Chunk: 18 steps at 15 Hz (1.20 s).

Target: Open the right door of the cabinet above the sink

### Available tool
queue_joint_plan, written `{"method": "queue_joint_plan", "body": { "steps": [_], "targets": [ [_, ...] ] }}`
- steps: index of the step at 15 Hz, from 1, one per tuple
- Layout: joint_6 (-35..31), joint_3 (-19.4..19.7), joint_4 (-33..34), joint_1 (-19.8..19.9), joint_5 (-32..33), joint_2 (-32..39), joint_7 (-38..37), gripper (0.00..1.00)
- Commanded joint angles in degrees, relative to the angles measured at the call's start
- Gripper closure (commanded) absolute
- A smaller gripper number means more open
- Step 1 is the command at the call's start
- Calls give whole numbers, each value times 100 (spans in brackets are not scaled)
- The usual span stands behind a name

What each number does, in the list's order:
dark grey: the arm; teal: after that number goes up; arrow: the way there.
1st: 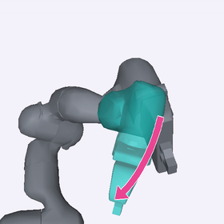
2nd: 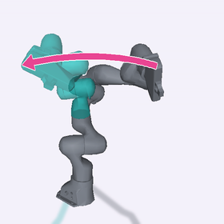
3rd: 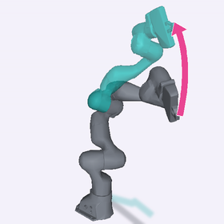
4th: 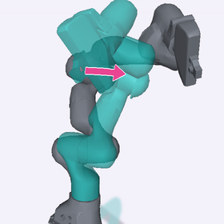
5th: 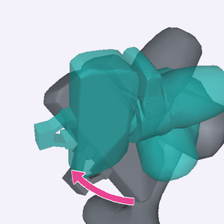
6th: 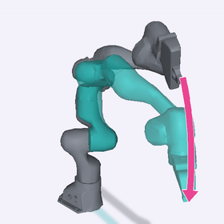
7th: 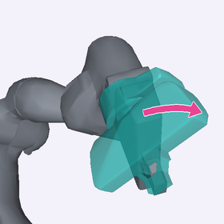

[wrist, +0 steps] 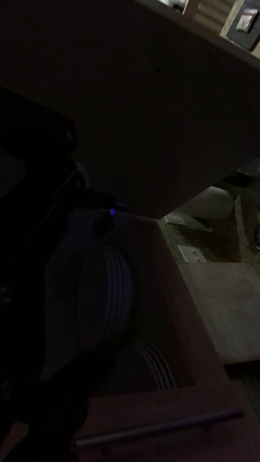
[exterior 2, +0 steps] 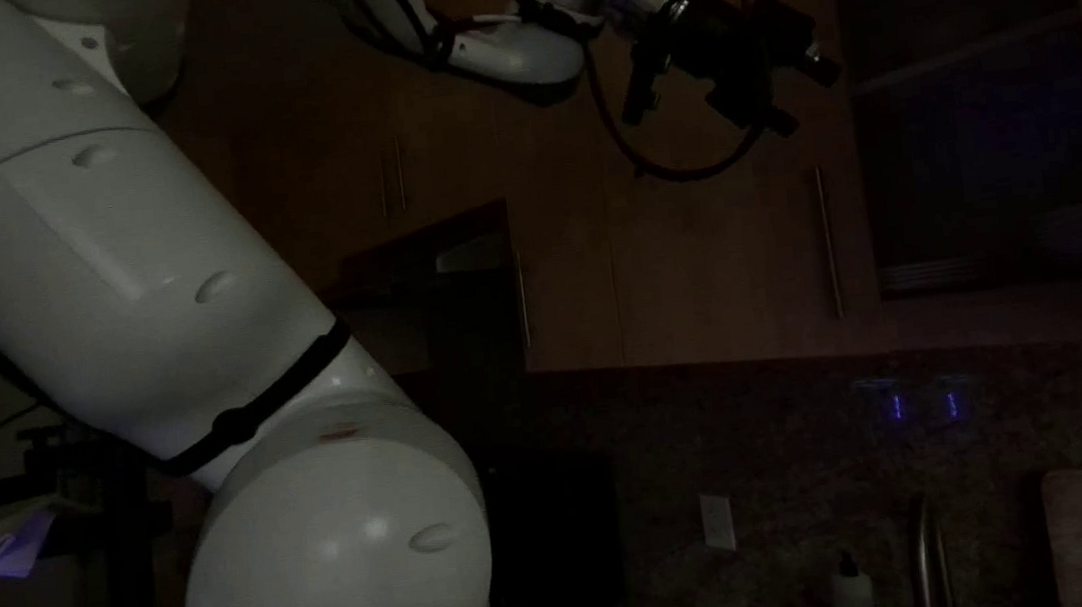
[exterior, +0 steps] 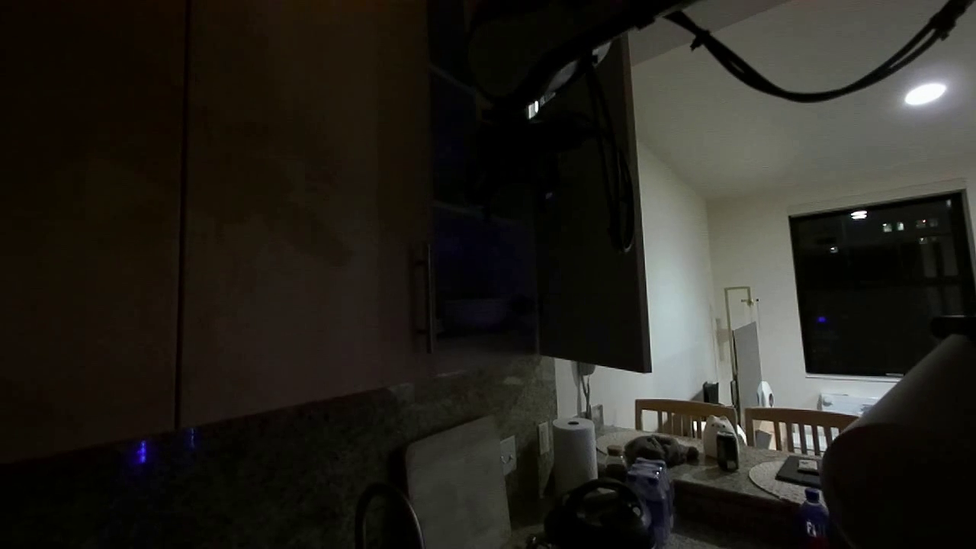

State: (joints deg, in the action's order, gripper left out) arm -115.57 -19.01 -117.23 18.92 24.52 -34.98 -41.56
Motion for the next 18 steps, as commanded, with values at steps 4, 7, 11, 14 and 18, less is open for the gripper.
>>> {"method": "queue_joint_plan", "body": {
  "steps": [4,7,11,14,18],
  "targets": [
    [1337,-194,689,81,1334,799,-1930,0],
    [2028,-87,880,-180,1766,1080,-2664,0],
    [2372,199,979,-734,2047,1316,-2895,0],
    [2470,463,992,-1069,2107,1396,-2871,0],
    [2043,888,828,-1457,2056,1266,-2372,0]
  ]
}}
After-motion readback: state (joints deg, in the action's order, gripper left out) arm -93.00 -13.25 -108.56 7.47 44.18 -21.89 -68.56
